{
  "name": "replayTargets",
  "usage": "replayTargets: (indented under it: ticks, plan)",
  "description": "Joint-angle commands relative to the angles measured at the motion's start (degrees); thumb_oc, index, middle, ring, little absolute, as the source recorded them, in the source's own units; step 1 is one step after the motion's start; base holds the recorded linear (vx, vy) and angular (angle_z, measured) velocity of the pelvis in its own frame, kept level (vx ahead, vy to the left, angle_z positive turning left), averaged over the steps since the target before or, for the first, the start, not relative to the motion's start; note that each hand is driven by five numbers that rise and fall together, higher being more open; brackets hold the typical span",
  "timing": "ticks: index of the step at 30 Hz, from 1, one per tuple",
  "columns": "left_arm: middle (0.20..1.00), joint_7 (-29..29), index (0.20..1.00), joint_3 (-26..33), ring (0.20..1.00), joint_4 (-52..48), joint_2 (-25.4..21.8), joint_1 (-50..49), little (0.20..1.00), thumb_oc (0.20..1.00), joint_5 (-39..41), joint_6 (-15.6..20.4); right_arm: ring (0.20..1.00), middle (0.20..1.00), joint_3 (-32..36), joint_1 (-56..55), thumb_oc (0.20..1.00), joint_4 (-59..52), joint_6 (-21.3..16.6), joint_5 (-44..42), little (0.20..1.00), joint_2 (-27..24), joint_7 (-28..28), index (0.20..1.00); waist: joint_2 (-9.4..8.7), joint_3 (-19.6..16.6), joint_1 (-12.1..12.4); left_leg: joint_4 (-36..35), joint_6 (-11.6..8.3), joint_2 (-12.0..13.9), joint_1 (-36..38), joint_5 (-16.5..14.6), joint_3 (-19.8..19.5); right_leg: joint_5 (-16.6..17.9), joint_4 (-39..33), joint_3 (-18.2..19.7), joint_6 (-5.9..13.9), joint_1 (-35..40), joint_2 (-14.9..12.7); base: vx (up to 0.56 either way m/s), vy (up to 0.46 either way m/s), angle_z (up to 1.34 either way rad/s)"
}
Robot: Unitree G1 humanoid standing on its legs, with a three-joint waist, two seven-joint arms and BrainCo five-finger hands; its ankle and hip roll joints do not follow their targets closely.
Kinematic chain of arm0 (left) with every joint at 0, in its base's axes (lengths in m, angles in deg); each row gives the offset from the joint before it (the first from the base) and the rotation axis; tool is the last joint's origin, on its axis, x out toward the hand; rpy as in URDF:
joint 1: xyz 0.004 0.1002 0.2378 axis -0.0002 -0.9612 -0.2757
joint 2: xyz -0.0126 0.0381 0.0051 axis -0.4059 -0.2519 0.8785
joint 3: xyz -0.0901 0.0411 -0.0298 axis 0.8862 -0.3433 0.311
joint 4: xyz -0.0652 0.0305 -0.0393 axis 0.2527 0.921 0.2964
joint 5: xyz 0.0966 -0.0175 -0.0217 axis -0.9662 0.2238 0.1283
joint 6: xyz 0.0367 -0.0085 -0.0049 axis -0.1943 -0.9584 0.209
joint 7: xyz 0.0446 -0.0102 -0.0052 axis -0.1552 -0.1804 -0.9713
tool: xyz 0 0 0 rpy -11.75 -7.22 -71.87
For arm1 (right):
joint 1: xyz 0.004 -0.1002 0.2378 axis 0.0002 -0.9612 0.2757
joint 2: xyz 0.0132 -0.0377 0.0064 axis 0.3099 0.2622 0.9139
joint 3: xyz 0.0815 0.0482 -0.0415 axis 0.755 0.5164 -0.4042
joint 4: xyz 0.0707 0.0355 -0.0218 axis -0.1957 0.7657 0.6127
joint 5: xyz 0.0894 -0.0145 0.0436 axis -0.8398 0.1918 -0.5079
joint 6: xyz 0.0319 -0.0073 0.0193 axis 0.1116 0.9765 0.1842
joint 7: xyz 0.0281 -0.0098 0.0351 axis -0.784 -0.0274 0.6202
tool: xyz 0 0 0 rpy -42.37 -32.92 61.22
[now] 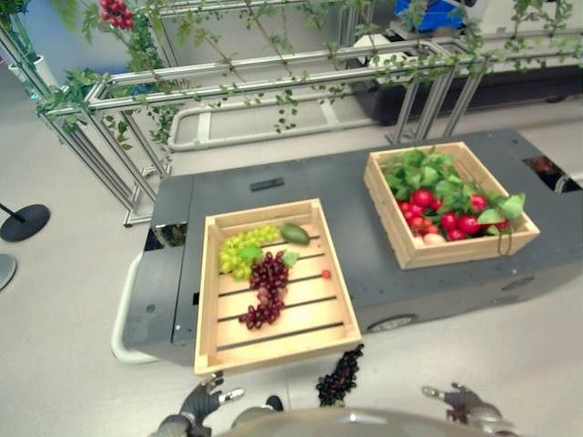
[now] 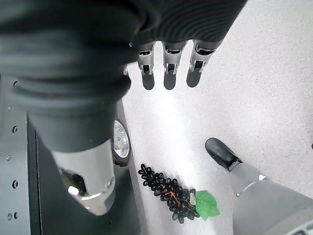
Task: Pick up the fruits from the basket on one side to the basket on the other side
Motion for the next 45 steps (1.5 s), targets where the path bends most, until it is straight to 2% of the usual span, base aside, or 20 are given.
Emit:
replayTargets:
  ticks: [1,10,16,24,29,36,37,40,41,45]
  plan:
    - [1.0,0.55,1.0,-1.23,1.0,-4.91,-0.66,0.41,1.0,1.0,2.04,1.43,1.0,1.0,-0.29,3.42,1.0,3.46,-0.36,-1.75,1.0,0.45,-0.64,1.0,-0.03,0.62,1.09,1.53,-1.42,0.9,0.31,-2.15,0.68,1.99,2.69,-0.23,2.04,-0.38,-2.85,0.0,0.0,0.0]
    - [1.0,1.12,1.0,2.1,1.0,-6.67,-2.3,-4.18,1.0,1.0,3.1,2.23,1.0,1.0,1.43,3.45,1.0,3.8,-0.59,-2.51,1.0,-0.41,-0.82,1.0,0.15,1.19,2.26,1.56,-1.5,1.02,0.11,-1.99,0.34,2.0,2.81,-0.81,2.12,-0.28,-2.9,0.0,0.0,0.0]
    - [1.0,-2.52,1.0,9.05,1.0,13.68,-5.63,0.66,1.0,1.0,-3.79,5.22,1.0,1.0,2.36,3.54,1.0,4.14,-1.89,-3.62,1.0,-1.54,-0.4,1.0,0.0,1.61,2.76,1.77,-1.89,1.15,-0.23,-1.78,0.14,1.88,2.99,-1.1,2.03,-0.61,-3.03,-0.01,0.0,0.04]
    - [1.0,-4.82,1.0,15.28,1.0,25.02,-10.88,3.47,1.0,1.0,-7.58,6.09,1.0,1.0,2.43,2.89,1.0,3.43,-2.67,-3.96,1.0,-2.68,0.45,1.0,0.29,1.57,2.62,1.68,-2.26,1.01,-0.35,-1.48,0.16,1.96,3.12,-1.32,2.07,-0.65,-3.23,0.0,0.002,0.02]
    - [1.0,-4.97,1.0,17.28,1.0,28.56,-12.32,4.39,1.0,1.0,-8.3,6.25,1.0,1.0,2.34,2.8,1.0,3.26,-2.72,-3.7,1.0,-3.0,0.97,1.0,0.51,1.53,2.59,1.58,-2.33,0.9,-0.28,-1.32,0.07,1.94,3.14,-1.51,2.06,-0.36,-3.33,0.0,0.0,0.0]
    - [1.0,-5.8,1.0,19.94,1.0,26.61,-14.09,5.29,1.0,1.0,-4.79,7.08,1.0,1.0,2.96,2.19,1.0,3.44,-2.6,-3.47,1.0,-3.62,1.12,1.0,0.81,1.34,2.71,1.55,-2.43,0.81,-0.24,-1.15,-0.33,1.95,3.22,-1.97,2.12,-0.05,-3.46,0.0,0.003,0.02]
    - [1.0,-6.11,1.0,22.19,1.0,24.3,-14.64,5.76,1.0,1.0,-0.38,8.06,1.0,1.0,3.38,1.88,1.0,3.5,-2.6,-3.56,1.0,-3.57,1.17,1.0,0.96,1.26,2.99,1.52,-2.49,0.78,-0.21,-1.1,-0.49,1.91,3.21,-2.17,2.14,0.08,-3.48,0.0,0.0,0.0]
    - [1.0,-6.25,1.0,23.65,1.0,21.49,-15.12,5.68,1.0,1.0,2.38,8.92,1.0,1.0,3.56,1.67,1.0,3.4,-2.57,-3.55,1.0,-3.43,1.29,1.0,0.94,1.25,3.03,1.44,-2.52,0.78,-0.12,-1.07,-0.6,1.89,3.23,-2.4,2.2,0.24,-3.54,0.0,-0.001,0.02]
    - [1.0,-6.27,1.0,25.62,1.0,17.59,-16.04,5.86,1.0,1.0,6.05,10.09,1.0,1.0,3.75,1.36,1.0,3.09,-2.6,-3.58,1.0,-3.5,1.47,1.0,1.0,1.15,3.09,1.41,-2.6,0.81,-0.1,-1.02,-0.73,1.91,3.21,-2.46,2.22,0.29,-3.59,0.0,-0.002,0.09]
    - [1.0,-6.1,1.0,28.75,1.0,10.92,-19.2,6.12,1.0,1.0,9.88,11.57,1.0,1.0,4.19,0.88,1.0,2.65,-2.61,-3.61,1.0,-4.0,2.2,1.0,0.94,0.94,3.09,1.33,-2.79,0.86,0.06,-0.98,-0.82,2.01,3.07,-2.59,2.35,0.5,-3.54,0.0,-0.003,0.06]
